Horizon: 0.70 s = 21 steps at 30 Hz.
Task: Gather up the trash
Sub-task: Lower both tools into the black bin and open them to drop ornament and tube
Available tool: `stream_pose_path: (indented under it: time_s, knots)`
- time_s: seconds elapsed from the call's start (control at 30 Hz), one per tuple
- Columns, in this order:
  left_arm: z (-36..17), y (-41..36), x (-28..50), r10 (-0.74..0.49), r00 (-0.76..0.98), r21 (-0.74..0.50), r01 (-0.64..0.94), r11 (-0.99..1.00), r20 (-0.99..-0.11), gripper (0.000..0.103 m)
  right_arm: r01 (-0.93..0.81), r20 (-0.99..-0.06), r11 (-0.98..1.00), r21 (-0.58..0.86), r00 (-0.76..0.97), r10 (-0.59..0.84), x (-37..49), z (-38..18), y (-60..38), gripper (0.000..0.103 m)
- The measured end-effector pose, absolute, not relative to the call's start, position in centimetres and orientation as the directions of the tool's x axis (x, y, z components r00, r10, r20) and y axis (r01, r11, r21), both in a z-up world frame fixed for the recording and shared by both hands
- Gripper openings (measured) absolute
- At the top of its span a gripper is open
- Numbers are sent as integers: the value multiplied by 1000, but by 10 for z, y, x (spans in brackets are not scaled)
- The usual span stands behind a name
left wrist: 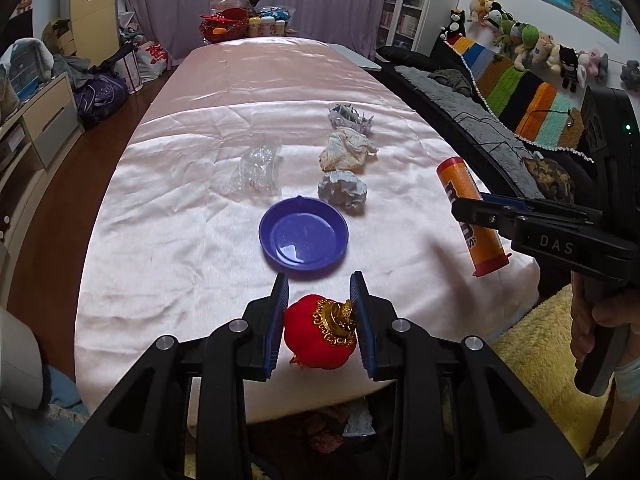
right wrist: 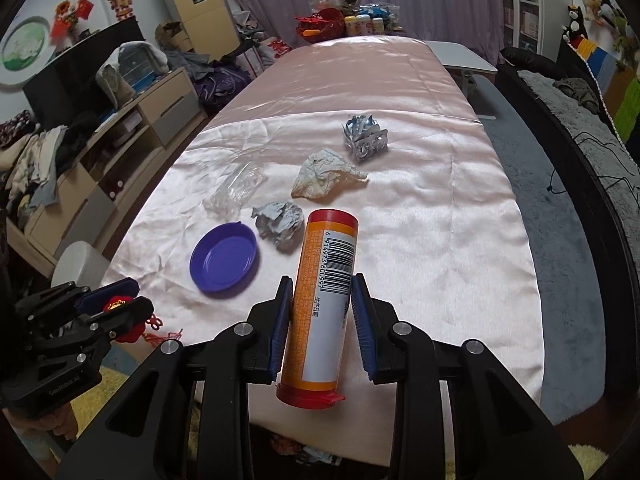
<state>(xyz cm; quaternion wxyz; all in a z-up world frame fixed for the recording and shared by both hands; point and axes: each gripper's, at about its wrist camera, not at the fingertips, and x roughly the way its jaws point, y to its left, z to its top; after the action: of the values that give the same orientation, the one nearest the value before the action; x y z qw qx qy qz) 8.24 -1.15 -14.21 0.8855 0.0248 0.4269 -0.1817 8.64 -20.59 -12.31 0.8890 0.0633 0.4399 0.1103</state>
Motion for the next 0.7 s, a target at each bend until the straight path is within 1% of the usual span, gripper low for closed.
stream_pose_path:
  time_s: [0.33, 0.57, 0.7]
  knots:
    - [-160, -9, 20, -320, 536, -140, 348, 927, -782, 30, -190, -783, 962, 198, 559, 272, 17, -132, -191, 31]
    - [-193, -9, -8, -315, 479, -149, 353, 924, -820, 30, -203, -820, 959, 198, 502, 276, -15, -163, -181, 31]
    - [-216, -7, -18, -307, 444, -158, 342, 926, -842, 30, -205, -836, 952, 227, 460, 299, -26, -182, -177, 31]
